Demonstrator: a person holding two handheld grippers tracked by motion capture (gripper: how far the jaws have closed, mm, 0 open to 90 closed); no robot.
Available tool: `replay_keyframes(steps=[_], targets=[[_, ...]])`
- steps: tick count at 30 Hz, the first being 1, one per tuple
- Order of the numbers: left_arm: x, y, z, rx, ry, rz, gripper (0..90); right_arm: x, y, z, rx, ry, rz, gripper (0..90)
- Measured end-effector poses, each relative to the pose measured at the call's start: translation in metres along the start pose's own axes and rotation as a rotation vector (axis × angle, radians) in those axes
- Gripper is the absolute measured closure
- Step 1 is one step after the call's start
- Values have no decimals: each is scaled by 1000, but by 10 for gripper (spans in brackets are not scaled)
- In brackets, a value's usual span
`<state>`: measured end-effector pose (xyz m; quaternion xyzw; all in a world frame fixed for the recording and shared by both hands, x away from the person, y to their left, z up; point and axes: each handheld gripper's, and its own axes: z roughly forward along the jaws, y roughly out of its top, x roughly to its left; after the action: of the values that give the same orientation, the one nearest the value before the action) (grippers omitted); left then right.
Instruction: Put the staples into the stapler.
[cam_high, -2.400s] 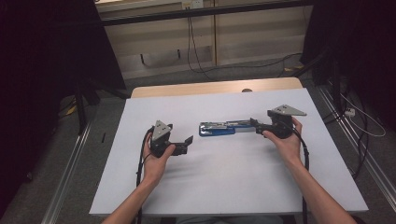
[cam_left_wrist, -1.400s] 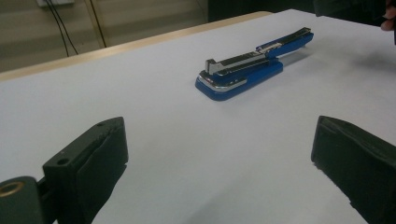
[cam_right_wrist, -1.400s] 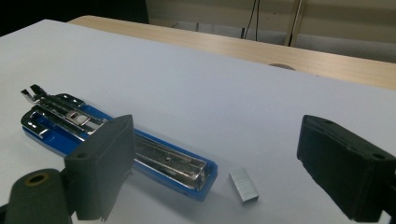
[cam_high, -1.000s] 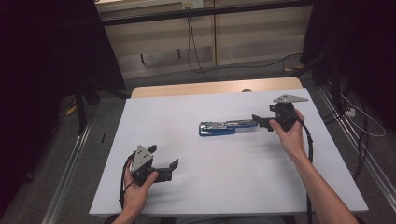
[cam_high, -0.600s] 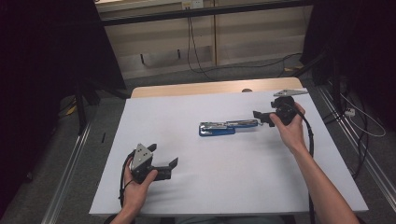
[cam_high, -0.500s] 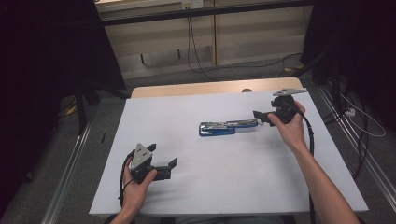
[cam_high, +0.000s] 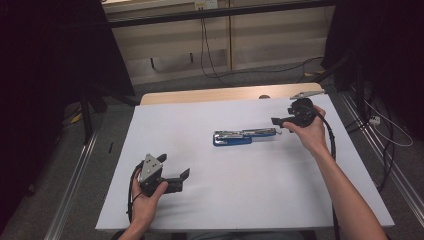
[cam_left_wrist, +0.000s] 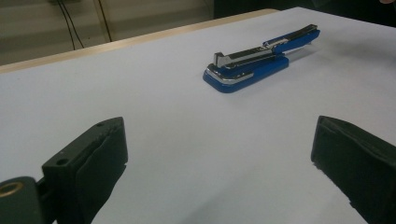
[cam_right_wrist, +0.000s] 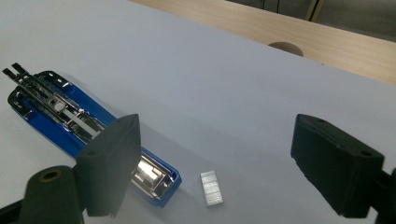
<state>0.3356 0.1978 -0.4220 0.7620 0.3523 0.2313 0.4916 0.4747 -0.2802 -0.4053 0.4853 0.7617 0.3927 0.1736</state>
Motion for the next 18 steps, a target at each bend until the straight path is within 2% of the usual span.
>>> replay_keyframes(steps=[3, 9, 14, 18], targets=[[0, 0, 0, 4, 3, 0, 37, -4, -1, 2, 7, -6, 4, 210], [0, 0, 0, 3, 2, 1, 37, -12, 3, 5, 64, -18, -2, 270], [0, -1, 0, 3, 0, -2, 37, -16, 0, 11, 113, -39, -43, 315], [0, 0, -1, 2, -1, -2, 37, -16, -3, 16, 160, -37, -82, 380]])
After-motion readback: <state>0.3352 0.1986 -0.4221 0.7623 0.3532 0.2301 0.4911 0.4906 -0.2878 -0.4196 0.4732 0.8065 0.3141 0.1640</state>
